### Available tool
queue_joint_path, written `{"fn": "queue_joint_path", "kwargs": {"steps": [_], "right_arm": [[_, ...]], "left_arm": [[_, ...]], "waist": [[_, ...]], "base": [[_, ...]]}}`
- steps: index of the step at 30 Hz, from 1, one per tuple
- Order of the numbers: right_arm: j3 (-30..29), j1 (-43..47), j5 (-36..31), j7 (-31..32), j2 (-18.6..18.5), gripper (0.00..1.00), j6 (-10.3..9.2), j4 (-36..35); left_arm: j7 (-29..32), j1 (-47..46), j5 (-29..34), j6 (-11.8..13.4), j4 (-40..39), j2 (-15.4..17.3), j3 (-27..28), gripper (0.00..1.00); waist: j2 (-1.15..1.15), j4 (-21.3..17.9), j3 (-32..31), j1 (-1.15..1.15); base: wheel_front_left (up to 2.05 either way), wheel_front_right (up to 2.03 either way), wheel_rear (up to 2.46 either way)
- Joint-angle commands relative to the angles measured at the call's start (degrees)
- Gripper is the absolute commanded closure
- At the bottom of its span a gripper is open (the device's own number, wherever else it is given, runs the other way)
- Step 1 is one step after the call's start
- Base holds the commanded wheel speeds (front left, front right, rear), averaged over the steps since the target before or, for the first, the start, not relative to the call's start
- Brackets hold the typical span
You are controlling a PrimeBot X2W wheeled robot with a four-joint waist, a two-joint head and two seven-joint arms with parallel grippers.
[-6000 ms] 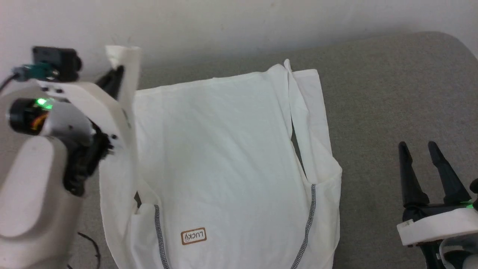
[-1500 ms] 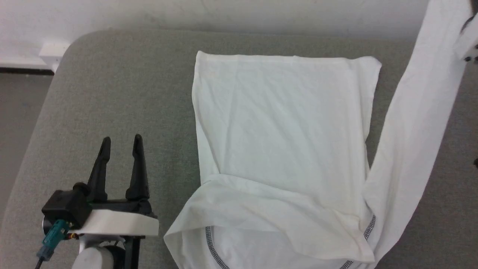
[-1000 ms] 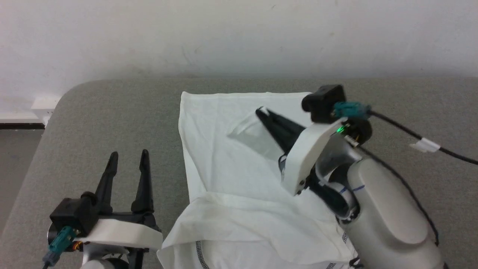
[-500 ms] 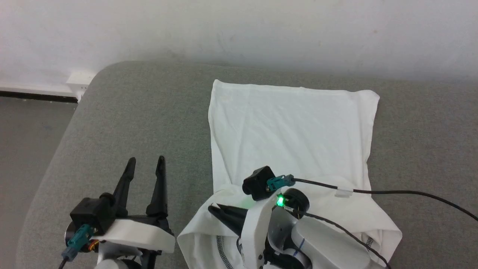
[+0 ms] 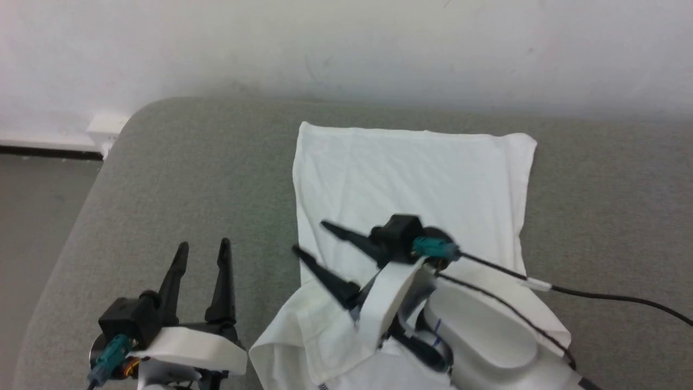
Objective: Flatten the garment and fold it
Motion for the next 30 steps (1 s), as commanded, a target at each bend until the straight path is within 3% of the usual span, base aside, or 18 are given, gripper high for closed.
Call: {"fn": "queue_joint_path", "kwargs": {"steps": [1,9,14,19,24,30], "right_arm": [[-2.32,-0.17,-1.79,-1.27,-0.24,0.00,-0.04,0.51],[-23.55,8.70,-16.41,-3.43,-4.60,0.00,-0.04,-4.25],[-37.61,18.86,-23.30,0.12,-6.40,0.00,-0.04,-13.73],[-50.28,29.87,-28.76,6.01,-5.03,0.00,-0.04,-26.24],[-56.02,37.64,-31.46,10.83,-2.23,0.00,-0.04,-37.29],[-57.24,40.81,-31.39,13.52,-0.57,0.00,-0.04,-44.06]], "left_arm": [[0.08,0.88,-0.23,0.59,0.03,0.32,0.36,0.00],[0.83,3.55,-0.11,2.59,-1.12,0.89,1.33,0.00],[0.74,4.42,-0.54,3.49,-1.28,1.17,2.36,0.00],[0.99,3.75,-0.50,3.94,-1.22,1.99,3.04,0.00],[2.00,0.74,-1.15,3.00,0.06,3.41,3.46,0.00],[5.62,-8.19,-3.26,-0.44,2.36,6.25,3.50,0.00]], "waist": [[0.00,-2.18,-2.10,0.00],[0.00,-5.90,-4.37,0.00],[0.00,-7.36,-4.16,0.00],[0.00,-8.41,-2.44,0.00],[0.00,-9.88,-0.02,0.00],[0.00,-12.08,4.29,0.00]], "base": [[0.00,0.00,0.00],[0.00,0.00,0.00],[0.00,0.00,0.00],[0.00,0.00,0.00],[0.00,0.00,0.00],[0.00,0.00,0.00]]}}
